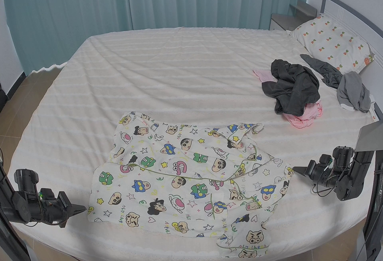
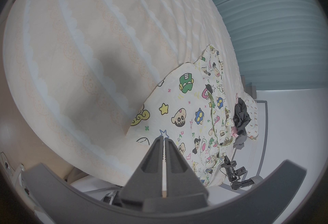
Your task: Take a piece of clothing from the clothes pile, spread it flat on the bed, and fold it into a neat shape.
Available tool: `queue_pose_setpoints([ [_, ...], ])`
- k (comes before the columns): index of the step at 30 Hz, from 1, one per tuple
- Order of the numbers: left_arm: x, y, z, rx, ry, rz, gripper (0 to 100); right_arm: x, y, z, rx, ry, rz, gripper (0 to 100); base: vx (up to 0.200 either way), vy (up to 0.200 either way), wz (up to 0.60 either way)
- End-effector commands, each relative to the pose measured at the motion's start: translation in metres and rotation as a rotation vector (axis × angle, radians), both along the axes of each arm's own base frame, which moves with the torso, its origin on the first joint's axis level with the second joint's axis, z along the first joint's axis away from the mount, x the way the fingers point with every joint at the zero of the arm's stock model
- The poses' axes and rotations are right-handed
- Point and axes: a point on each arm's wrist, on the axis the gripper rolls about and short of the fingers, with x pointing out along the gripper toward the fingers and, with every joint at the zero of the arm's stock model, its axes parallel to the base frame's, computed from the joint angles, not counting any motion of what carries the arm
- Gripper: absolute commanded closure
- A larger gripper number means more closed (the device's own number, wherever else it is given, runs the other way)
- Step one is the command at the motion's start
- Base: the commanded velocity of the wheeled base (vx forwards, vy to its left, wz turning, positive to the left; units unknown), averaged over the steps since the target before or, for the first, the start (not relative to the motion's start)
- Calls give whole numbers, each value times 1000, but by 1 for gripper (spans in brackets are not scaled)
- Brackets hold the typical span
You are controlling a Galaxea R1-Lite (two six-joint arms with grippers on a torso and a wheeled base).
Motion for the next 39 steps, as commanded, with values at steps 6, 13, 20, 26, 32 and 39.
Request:
queue_pose_setpoints([
  [6, 0, 0, 0, -1, 1, 0, 100, 2, -4, 0, -10, -2, -7, 100, 0, 0, 0],
  [13, 0, 0, 0, -1, 1, 0, 100, 4, -7, 12, -23, -41, -11, 100, 0, 0, 0],
  [20, 0, 0, 0, 0, -1, 0, 100, 6, 0, 18, -25, -66, 22, 0, 0, 0, 0],
  [26, 1, 0, 0, 0, -1, -1, 100, 38, 7, 12, 73, 35, 26, 0, 0, 0, 0],
  [32, 1, 0, 0, 0, -1, -1, 100, 43, 11, 13, 126, 61, 50, 0, 0, 0, 0],
  [39, 0, 0, 0, -1, 1, 0, 100, 53, 20, 16, 153, 42, 126, 0, 0, 0, 0],
])
